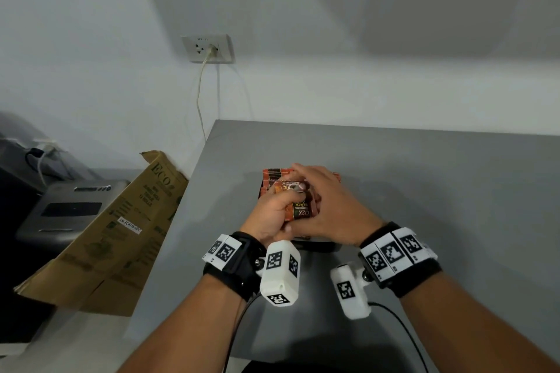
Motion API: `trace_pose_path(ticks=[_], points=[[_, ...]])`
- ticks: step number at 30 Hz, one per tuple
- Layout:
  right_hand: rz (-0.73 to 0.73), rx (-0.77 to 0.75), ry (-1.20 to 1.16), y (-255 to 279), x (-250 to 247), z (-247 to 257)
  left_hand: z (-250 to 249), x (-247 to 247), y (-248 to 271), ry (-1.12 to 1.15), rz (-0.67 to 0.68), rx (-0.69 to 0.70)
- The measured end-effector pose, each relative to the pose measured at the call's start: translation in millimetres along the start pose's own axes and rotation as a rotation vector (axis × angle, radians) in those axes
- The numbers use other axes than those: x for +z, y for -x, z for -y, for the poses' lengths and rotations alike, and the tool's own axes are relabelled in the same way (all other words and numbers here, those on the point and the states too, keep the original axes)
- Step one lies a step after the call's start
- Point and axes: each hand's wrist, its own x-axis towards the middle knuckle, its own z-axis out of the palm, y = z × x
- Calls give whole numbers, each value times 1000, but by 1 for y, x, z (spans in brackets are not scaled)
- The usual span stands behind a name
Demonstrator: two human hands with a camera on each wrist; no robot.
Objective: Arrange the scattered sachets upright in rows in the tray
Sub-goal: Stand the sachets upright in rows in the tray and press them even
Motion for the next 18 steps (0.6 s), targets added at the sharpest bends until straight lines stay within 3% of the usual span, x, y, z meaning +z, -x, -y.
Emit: trace_pose_path(ticks=[5, 9, 15, 18], points=[[-215, 161, -375, 2, 15, -6, 0, 2, -5, 3, -42, 179], [-350, 175, -430, 1, 21, -9, 7, 6, -5, -52, -87, 243], [-408, 186, -418, -1, 27, -14, 9, 8, -3, -78, -112, 278], [-408, 262, -459, -1, 14, -15, 3, 3, 3, -83, -68, 249]])
